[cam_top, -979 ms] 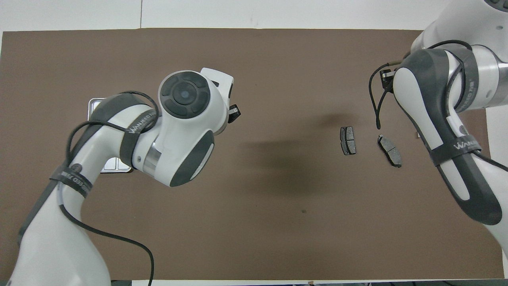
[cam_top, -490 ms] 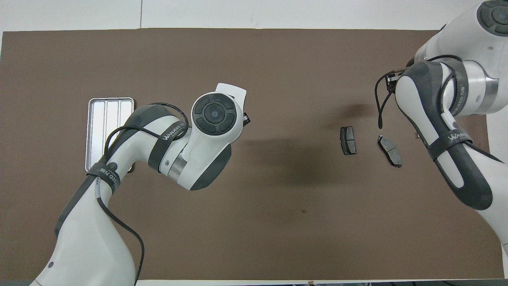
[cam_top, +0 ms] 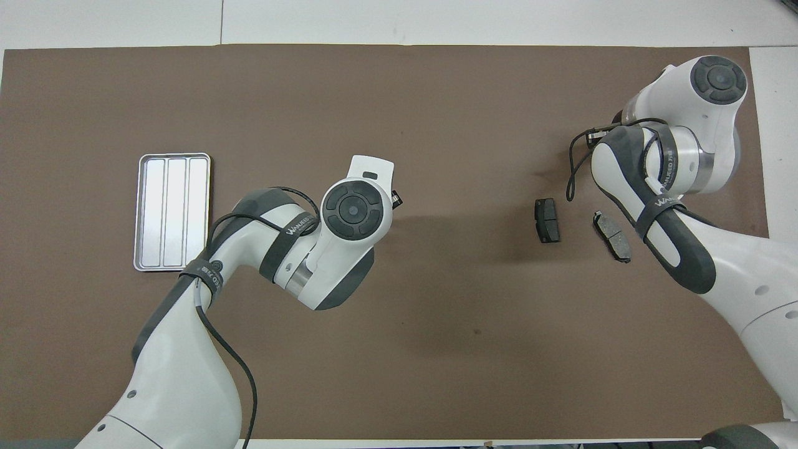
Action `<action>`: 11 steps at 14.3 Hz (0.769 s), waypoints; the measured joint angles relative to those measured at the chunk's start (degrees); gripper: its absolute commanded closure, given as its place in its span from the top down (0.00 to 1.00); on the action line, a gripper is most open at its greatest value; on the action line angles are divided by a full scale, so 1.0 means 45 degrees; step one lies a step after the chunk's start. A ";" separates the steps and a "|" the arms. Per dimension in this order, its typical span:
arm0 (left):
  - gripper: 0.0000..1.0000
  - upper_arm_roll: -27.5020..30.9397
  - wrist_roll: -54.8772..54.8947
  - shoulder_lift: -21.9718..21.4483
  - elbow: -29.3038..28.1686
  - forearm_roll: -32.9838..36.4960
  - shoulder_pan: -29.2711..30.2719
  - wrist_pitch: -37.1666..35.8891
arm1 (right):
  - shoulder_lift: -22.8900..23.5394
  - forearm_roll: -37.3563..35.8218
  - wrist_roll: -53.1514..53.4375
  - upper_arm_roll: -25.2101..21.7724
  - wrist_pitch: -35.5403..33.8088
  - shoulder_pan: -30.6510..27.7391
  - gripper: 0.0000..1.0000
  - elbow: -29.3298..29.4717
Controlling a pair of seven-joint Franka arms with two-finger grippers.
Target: Place bearing gear from tray to pile
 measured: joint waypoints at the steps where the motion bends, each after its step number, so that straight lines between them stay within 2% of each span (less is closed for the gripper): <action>1: 0.00 0.0000 -0.0089 0.0021 -0.0161 0.0002 -0.0151 0.0144 | 0.0000 0.0000 0.0000 0.0000 0.0000 -0.0002 1.00 0.0000; 5: 0.00 0.0020 -0.0152 0.0045 -0.0669 0.0005 -0.0254 0.0559 | -0.0207 -0.0003 0.0001 0.0034 -0.0430 0.0100 1.00 0.0111; 8: 0.01 -0.0003 -0.0153 0.0044 -0.0847 0.0015 -0.0419 0.0619 | -0.1450 -0.0008 0.0001 0.0091 -0.2412 0.0589 1.00 0.0355; 9: 0.55 -0.0004 -0.0154 0.0044 -0.0854 0.0072 -0.0448 0.0661 | -0.2025 -0.0008 0.0001 0.0111 -0.3145 0.0798 1.00 0.0386; 10: 0.95 -0.0005 -0.0154 0.0044 -0.0867 0.0232 -0.0465 0.0735 | -0.2599 -0.0007 0.0077 0.0130 -0.3852 0.0994 1.00 0.0393; 11: 1.00 -0.0005 -0.0154 0.0044 -0.0872 0.0375 -0.0477 0.0803 | -0.3106 -0.0007 0.0319 0.0147 -0.4460 0.1179 1.00 0.0390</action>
